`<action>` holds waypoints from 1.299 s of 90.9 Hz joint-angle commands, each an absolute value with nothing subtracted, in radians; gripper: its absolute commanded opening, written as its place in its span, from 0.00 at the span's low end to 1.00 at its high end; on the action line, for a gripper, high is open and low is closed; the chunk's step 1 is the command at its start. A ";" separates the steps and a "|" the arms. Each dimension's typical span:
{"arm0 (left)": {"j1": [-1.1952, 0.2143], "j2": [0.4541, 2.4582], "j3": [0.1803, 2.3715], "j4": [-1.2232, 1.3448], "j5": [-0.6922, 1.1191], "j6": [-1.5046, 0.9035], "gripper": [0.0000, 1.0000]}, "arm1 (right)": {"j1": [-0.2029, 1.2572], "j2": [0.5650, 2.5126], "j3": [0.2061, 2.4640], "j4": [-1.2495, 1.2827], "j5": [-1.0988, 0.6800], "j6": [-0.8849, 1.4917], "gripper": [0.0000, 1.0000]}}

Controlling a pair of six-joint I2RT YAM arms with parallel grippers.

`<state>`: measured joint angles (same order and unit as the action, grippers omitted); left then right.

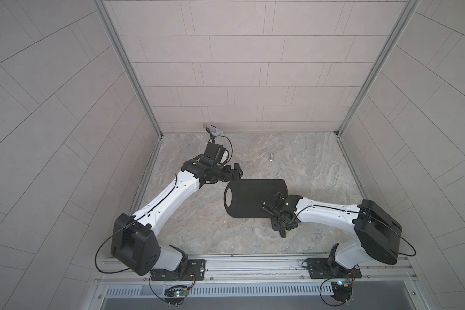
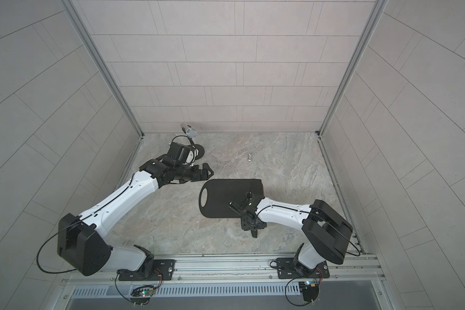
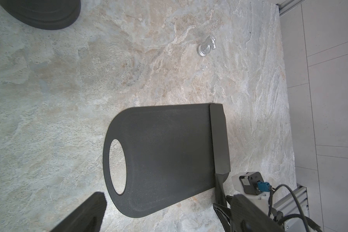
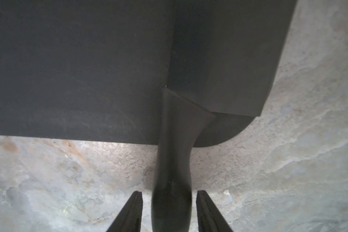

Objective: Align the knife with the edge of the cutting board
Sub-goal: Adjust the knife at the edge of the cutting board.

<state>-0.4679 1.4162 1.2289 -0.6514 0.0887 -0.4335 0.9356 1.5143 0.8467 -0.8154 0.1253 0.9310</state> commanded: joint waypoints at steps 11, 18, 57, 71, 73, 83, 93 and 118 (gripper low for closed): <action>-0.472 1.396 1.218 -0.652 0.090 -0.422 1.00 | 0.933 1.484 0.828 -0.791 0.111 0.933 0.44; -0.473 1.396 1.217 -0.652 0.091 -0.423 1.00 | 0.933 1.490 0.831 -0.790 0.111 0.934 0.43; -0.473 1.396 1.217 -0.651 0.090 -0.423 1.00 | 0.930 1.504 0.834 -0.801 0.124 0.935 0.38; -0.473 1.399 1.217 -0.652 0.090 -0.421 1.00 | 0.927 1.497 0.833 -0.810 0.133 0.935 0.36; -0.473 1.400 1.217 -0.652 0.090 -0.422 1.00 | 0.927 1.496 0.832 -0.811 0.134 0.936 0.36; -0.473 1.401 1.217 -0.651 0.088 -0.422 1.00 | 0.925 1.491 0.828 -0.813 0.141 0.939 0.34; -0.473 1.403 1.218 -0.651 0.085 -0.420 1.00 | 0.921 1.487 0.823 -0.814 0.144 0.942 0.33; -0.473 1.404 1.218 -0.651 0.086 -0.420 1.00 | 0.919 1.470 0.819 -0.819 0.156 0.949 0.30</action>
<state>-0.4679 1.4162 1.2285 -0.6518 0.0856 -0.4335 0.9241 1.4937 0.8322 -0.8017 0.1211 0.9333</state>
